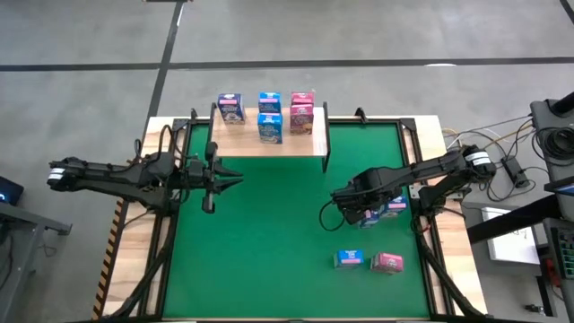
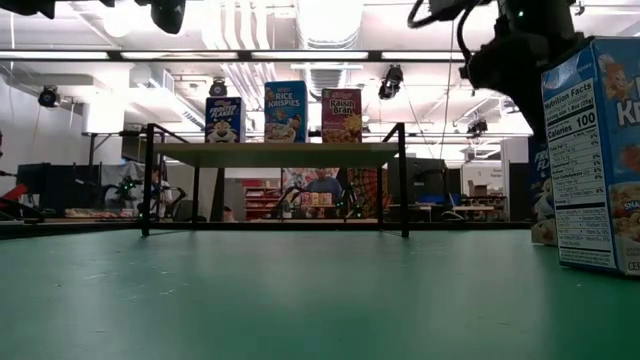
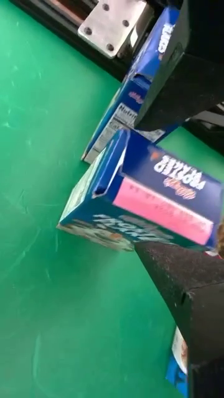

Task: Stack cereal on shelf
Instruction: Put the left blue cereal box on the shelf aligned with the other blue cereal box

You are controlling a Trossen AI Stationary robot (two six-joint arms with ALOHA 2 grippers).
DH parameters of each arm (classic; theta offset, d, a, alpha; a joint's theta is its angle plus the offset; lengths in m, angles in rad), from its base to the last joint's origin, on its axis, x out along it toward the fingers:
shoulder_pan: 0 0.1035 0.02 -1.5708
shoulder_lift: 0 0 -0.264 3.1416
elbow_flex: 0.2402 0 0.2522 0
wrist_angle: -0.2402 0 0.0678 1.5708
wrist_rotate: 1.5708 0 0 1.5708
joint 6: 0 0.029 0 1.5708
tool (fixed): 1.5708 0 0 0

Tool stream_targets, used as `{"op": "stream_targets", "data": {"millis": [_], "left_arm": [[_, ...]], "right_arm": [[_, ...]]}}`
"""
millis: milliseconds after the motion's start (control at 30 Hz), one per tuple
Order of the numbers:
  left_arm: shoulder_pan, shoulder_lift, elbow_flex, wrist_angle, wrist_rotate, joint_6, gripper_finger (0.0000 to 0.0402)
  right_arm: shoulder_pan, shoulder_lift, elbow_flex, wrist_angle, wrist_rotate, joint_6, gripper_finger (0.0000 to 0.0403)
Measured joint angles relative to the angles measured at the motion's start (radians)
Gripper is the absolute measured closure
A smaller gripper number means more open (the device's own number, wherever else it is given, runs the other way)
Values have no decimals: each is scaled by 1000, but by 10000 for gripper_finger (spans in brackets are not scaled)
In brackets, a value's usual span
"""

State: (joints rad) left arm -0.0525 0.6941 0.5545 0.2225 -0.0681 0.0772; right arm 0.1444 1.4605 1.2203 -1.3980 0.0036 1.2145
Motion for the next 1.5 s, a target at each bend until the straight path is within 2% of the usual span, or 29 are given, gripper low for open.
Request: {"op": "stream_targets", "data": {"millis": [233, 467, 700, 933, 1100, 1333, 1500], "left_arm": [[0, 0, 0, 2, 0, 0, 364], [0, 0, 0, 2, 0, 0, 364], [0, 0, 0, 1, 0, 0, 364], [0, 12, 0, 17, 0, 0, 364], [0, 27, 0, 31, 0, 0, 364], [0, 51, 0, 32, 0, 0, 364], [0, 79, 0, 42, 0, 13, 364]], "right_arm": [[0, 0, -43, 122, -4, -14, 139], [0, 0, -45, 128, -3, -35, 190], [0, 0, -21, 132, 1, -65, 222], [-1, 0, 74, 132, 94, -152, 235], [-2, 0, 148, 223, 190, -365, 236], [-7, 11, 158, 618, 199, -753, 239], [-22, 51, 157, 819, 207, -1014, 239]]}}
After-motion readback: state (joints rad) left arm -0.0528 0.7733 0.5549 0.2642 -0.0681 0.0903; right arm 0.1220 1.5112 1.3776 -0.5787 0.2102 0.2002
